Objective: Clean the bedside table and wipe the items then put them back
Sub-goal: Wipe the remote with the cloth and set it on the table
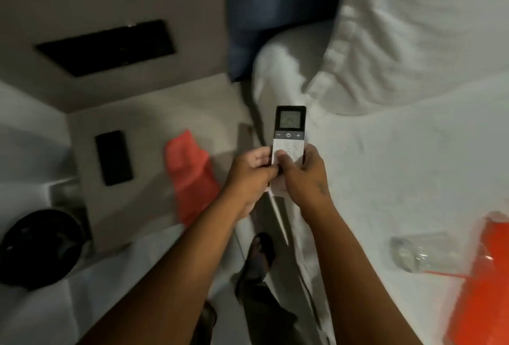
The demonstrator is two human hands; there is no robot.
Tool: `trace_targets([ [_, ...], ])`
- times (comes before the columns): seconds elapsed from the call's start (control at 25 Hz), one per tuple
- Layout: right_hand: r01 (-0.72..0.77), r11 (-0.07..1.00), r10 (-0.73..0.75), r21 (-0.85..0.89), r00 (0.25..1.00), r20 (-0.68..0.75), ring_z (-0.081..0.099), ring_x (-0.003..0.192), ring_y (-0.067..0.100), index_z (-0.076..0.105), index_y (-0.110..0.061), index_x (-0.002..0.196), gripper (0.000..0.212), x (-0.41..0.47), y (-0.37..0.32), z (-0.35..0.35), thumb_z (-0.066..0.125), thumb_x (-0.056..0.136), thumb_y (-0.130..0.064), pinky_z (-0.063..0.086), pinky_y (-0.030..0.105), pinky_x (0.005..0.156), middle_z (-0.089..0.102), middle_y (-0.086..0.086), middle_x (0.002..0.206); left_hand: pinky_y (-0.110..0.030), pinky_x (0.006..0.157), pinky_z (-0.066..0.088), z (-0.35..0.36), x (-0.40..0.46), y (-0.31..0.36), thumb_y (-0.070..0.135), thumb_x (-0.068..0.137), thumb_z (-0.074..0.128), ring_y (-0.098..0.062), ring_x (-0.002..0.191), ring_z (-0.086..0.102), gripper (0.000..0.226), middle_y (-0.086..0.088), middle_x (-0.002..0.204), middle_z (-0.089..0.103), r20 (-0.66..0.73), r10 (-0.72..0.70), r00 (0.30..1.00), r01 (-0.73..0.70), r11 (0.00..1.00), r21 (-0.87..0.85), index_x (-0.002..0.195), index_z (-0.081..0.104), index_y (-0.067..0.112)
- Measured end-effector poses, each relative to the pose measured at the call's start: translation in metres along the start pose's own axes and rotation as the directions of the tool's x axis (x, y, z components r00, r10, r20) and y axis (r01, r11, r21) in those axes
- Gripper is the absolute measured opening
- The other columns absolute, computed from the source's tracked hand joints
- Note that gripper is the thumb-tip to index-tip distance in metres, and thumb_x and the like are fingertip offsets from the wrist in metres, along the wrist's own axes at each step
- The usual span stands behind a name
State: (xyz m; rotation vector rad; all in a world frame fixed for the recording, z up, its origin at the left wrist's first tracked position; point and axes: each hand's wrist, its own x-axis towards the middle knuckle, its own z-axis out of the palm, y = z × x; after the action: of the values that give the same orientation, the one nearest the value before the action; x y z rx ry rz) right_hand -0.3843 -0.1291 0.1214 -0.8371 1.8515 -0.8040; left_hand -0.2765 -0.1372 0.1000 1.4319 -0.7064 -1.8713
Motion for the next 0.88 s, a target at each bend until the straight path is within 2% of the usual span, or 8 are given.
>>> trace_targets([
  [0.24, 0.012, 0.998, 0.020, -0.070, 0.895, 0.446, 0.070, 0.070, 0.005, 0.066, -0.017, 0.107, 0.017, -0.020, -0.009, 0.152, 0.064, 0.096, -0.028, 0.054, 0.019, 0.059, 0.072, -0.005, 0.085, -0.057, 0.100, 0.052, -0.153, -0.032, -0.019, -0.013, 0.083, 0.061, -0.046, 0.111, 0.066, 0.040, -0.027, 0.120, 0.069, -0.397, -0.073, 0.915, -0.052, 0.954, -0.296, 0.120, 0.066, -0.001],
  [0.36, 0.094, 0.967, 0.021, -0.236, 0.897, 0.442, 0.070, 0.100, 0.024, 0.068, -0.017, 0.116, 0.026, -0.010, 0.007, 0.190, 0.054, 0.100, -0.034, 0.058, 0.036, 0.083, 0.073, 0.006, 0.108, -0.053, 0.093, 0.056, -0.196, -0.045, -0.040, -0.007, 0.084, 0.066, -0.040, 0.108, 0.069, 0.039, -0.021, 0.123, 0.069, -0.498, -0.137, 0.856, -0.049, 0.939, -0.341, 0.121, 0.066, 0.003],
  [0.48, 0.449, 0.591, -0.100, -0.670, 0.865, 0.491, 0.048, 0.122, 0.042, 0.048, -0.026, 0.136, 0.050, 0.002, 0.048, 0.220, 0.064, 0.091, -0.039, 0.046, 0.049, 0.102, 0.046, 0.020, 0.137, -0.038, 0.080, 0.062, -0.226, -0.043, -0.060, 0.000, 0.086, 0.068, -0.028, 0.104, 0.071, 0.036, -0.013, 0.124, 0.071, -0.567, -0.161, 0.808, -0.029, 0.950, -0.312, 0.120, 0.067, 0.010],
  [0.56, 0.573, 0.380, -0.080, -0.726, 0.802, 0.592, 0.044, 0.121, 0.044, 0.033, -0.028, 0.142, 0.072, 0.004, 0.069, 0.236, 0.072, 0.082, -0.041, 0.049, 0.053, 0.097, 0.033, 0.020, 0.141, -0.032, 0.078, 0.062, -0.240, -0.037, -0.070, 0.003, 0.086, 0.068, -0.024, 0.103, 0.072, 0.034, -0.008, 0.123, 0.072, -0.591, -0.149, 0.793, -0.011, 0.966, -0.258, 0.119, 0.068, 0.013],
  [0.6, 0.589, 0.399, -0.090, -0.702, 0.788, 0.610, 0.049, 0.116, 0.044, 0.032, -0.029, 0.142, 0.072, 0.008, 0.074, 0.240, 0.071, 0.083, -0.039, 0.052, 0.051, 0.094, 0.032, 0.019, 0.139, -0.035, 0.082, 0.061, -0.243, -0.035, -0.073, 0.002, 0.087, 0.068, -0.024, 0.104, 0.071, 0.034, -0.009, 0.123, 0.072, -0.601, -0.140, 0.787, -0.016, 0.969, -0.247, 0.119, 0.068, 0.012],
  [0.76, 0.407, 0.819, -0.159, -0.405, 0.839, 0.520, 0.060, 0.107, 0.031, 0.041, -0.030, 0.147, 0.054, 0.027, 0.073, 0.231, 0.057, 0.096, -0.031, 0.052, 0.037, 0.096, 0.046, 0.014, 0.132, -0.045, 0.092, 0.059, -0.246, -0.022, -0.072, -0.004, 0.085, 0.066, -0.026, 0.100, 0.071, 0.033, -0.016, 0.118, 0.072, -0.667, -0.124, 0.735, -0.021, 0.979, -0.205, 0.118, 0.068, 0.004],
  [0.8, 0.499, 0.805, -0.253, -0.320, 0.777, 0.576, 0.059, 0.103, 0.020, 0.040, -0.033, 0.148, 0.053, 0.020, 0.072, 0.224, 0.054, 0.097, -0.036, 0.051, 0.029, 0.091, 0.048, 0.009, 0.129, -0.047, 0.090, 0.059, -0.244, -0.020, -0.071, -0.003, 0.084, 0.067, -0.027, 0.095, 0.071, 0.030, -0.018, 0.113, 0.074, -0.685, -0.120, 0.718, -0.013, 0.983, -0.185, 0.113, 0.070, 0.003],
  [0.88, 0.764, 0.590, -0.379, -0.261, 0.547, 0.746, 0.056, 0.089, 0.013, 0.037, -0.039, 0.148, 0.051, -0.006, 0.065, 0.212, 0.044, 0.098, -0.045, 0.048, 0.020, 0.079, 0.046, 0.006, 0.123, -0.051, 0.085, 0.060, -0.233, -0.019, -0.069, 0.003, 0.082, 0.068, -0.031, 0.086, 0.071, 0.017, -0.022, 0.099, 0.075, -0.681, -0.083, 0.728, 0.048, 0.996, -0.070, 0.098, 0.071, 0.000],
])
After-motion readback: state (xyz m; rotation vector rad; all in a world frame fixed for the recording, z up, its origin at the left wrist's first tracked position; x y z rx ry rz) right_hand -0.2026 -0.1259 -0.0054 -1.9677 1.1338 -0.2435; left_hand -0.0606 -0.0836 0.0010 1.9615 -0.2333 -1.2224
